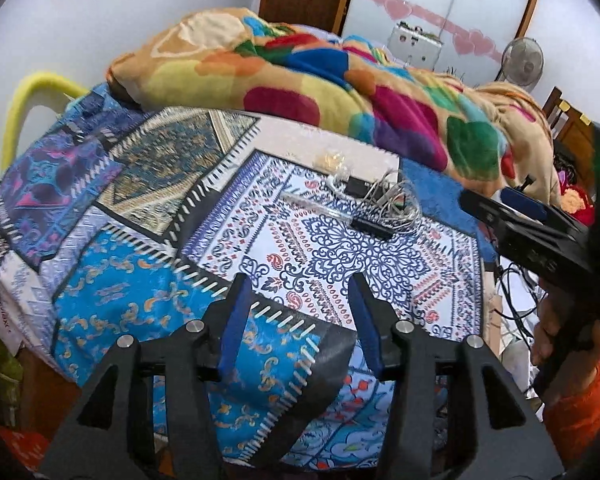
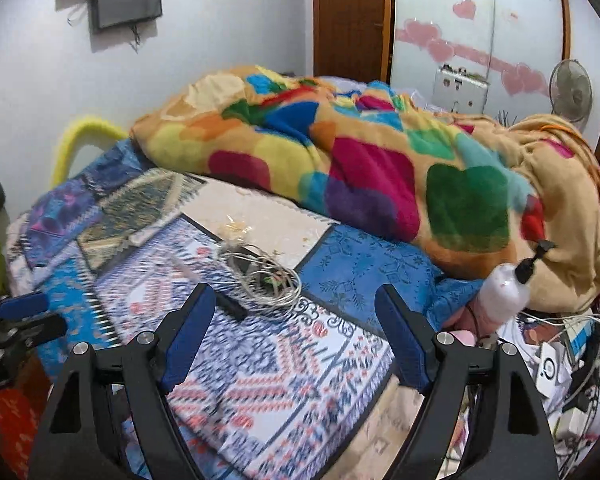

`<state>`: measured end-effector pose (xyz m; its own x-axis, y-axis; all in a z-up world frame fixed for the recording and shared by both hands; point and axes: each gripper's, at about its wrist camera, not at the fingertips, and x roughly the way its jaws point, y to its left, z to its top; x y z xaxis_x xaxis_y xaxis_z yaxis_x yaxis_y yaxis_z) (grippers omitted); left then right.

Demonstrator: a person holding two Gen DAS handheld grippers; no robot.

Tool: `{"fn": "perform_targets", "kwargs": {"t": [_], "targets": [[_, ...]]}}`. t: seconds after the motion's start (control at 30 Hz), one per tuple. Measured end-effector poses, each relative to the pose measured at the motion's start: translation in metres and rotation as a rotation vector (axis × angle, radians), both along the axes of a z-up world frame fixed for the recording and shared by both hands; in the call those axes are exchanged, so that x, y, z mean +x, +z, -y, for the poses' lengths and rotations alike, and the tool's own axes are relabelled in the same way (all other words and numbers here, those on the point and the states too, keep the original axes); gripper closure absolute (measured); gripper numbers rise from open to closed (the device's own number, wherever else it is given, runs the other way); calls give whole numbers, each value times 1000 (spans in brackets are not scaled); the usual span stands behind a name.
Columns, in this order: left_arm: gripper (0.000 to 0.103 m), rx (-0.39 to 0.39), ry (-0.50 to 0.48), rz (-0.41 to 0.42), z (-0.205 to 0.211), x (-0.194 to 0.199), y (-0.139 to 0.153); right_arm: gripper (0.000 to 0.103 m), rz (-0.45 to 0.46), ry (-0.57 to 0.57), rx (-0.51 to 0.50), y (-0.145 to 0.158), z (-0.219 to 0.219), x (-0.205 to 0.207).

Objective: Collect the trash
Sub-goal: 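Grasp the clear tube with the left tool while the right tool grasps the white cable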

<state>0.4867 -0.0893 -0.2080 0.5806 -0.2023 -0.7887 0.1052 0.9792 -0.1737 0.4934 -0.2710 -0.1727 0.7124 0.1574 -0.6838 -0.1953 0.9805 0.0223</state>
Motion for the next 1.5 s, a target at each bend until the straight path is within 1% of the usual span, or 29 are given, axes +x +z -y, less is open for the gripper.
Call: {"fn": "perform_targets", "kwargs": {"t": [0.1,0.2,0.27,0.33,0.43,0.47,0.5,0.53,0.57,0.63,0.67,0.73,0.77,0.93,1.07,1.13,1.17,1.2,1.3,1.37,1.4,1.43,1.47,1.5], "targets": [[54,-2,-7,-24,4,15,-13,24,-57,-1,34,-19,2,25],[54,6,-12,-39,8,27,-24,24,-109,21,91,-32,0,43],[54,8,-19,-52,12,34,-31,24,-132,40,113,-40,-5,52],[54,13,-26,-66,17,41,-37,24,-152,70,123,-47,-11,60],[54,15,-37,-79,24,49,-43,24,-186,99,90,-58,-22,69],[54,10,-40,-83,27,51,-44,32,-185,104,72,-61,-25,69],[54,4,-41,-85,29,53,-44,36,-180,101,61,-63,-26,69],[54,-2,-42,-86,30,55,-45,46,-183,104,52,-65,-26,68],[54,-6,-40,-87,32,57,-45,58,-195,108,49,-67,-25,68],[54,-14,-36,-91,37,62,-46,66,-192,107,50,-68,-20,66],[54,-18,-32,-94,39,64,-46,73,-186,112,62,-66,-16,64],[54,-15,-20,-93,44,69,-45,76,-183,109,78,-63,-7,60],[54,-10,-14,-93,46,72,-45,81,-181,106,84,-62,-5,58],[54,-39,22,-104,60,91,-46,84,-187,110,93,-63,10,42],[54,-36,60,-130,69,103,-57,86,-175,95,79,-63,17,30],[54,-40,82,-132,72,106,-63,87,-173,90,87,-62,20,28],[54,-29,91,-113,73,106,-62,87,-173,86,101,-61,23,26],[54,-2,106,-102,76,106,-63,87,-174,81,111,-61,27,23],[54,55,115,-73,83,106,-65,87,-164,62,112,-60,32,18],[54,69,127,-55,86,105,-66,87,-158,56,111,-59,35,15],[58,86,133,-53,87,106,-67,87,-160,56,112,-59,35,15],[67,132,140,-45,90,104,-68,87,-160,52,112,-60,35,14],[70,148,137,-34,89,103,-68,87,-160,47,112,-60,35,13],[79,149,131,-27,88,99,-68,87,-166,48,114,-60,35,13]]}}
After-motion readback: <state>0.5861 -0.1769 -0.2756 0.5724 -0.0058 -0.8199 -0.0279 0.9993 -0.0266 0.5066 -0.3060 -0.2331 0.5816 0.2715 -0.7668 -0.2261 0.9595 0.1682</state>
